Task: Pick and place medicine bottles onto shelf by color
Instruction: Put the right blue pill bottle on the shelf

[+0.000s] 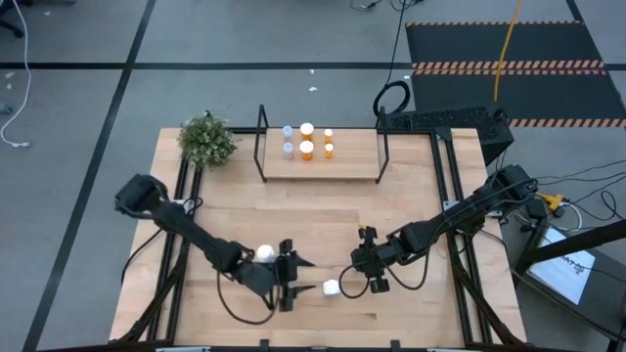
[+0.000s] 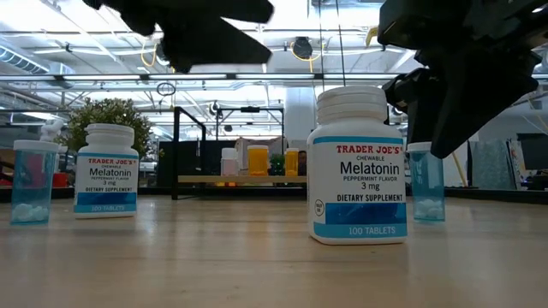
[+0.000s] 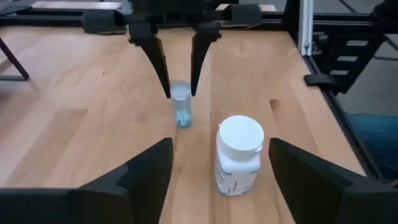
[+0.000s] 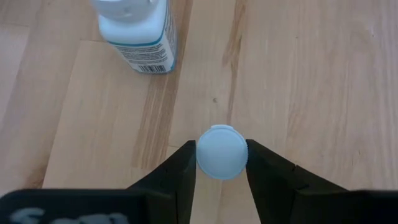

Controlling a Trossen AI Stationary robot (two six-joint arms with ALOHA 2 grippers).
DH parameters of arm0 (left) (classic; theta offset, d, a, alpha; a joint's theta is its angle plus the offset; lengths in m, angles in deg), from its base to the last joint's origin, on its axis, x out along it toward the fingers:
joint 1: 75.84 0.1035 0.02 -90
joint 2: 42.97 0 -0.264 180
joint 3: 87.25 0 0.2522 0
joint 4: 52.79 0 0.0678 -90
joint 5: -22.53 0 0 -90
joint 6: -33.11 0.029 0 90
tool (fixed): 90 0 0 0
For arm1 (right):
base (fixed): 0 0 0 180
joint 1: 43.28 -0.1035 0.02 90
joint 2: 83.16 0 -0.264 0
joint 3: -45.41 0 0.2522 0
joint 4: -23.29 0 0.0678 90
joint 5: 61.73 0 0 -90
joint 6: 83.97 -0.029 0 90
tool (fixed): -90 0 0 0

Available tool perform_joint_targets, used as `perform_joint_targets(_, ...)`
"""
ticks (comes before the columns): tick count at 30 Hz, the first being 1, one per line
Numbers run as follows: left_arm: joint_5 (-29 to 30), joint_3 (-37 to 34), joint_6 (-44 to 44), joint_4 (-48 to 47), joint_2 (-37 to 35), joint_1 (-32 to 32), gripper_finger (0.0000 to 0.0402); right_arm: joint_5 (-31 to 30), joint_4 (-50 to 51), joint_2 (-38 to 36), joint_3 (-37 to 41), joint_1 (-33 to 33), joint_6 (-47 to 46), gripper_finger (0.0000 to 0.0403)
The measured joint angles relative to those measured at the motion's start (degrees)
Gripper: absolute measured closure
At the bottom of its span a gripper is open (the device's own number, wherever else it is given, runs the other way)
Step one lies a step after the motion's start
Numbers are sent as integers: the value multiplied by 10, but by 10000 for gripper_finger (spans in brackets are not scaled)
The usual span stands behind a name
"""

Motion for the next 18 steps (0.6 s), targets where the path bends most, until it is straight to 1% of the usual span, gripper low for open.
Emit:
perform_joint_targets(4,4,20,-3,-1,29,6,100,0,0,0,0,0,0,282)
perform_joint_targets(7,4,28,-3,0,37,12,87,0,-1,0,0,0,0,282)
perform_joint_targets(11,4,29,-10,1,38,16,89,1,0,-10,0,0,-1,282)
perform_joint_targets(18,-1,29,-19,1,38,10,111,0,2,-26,0,3,0,282)
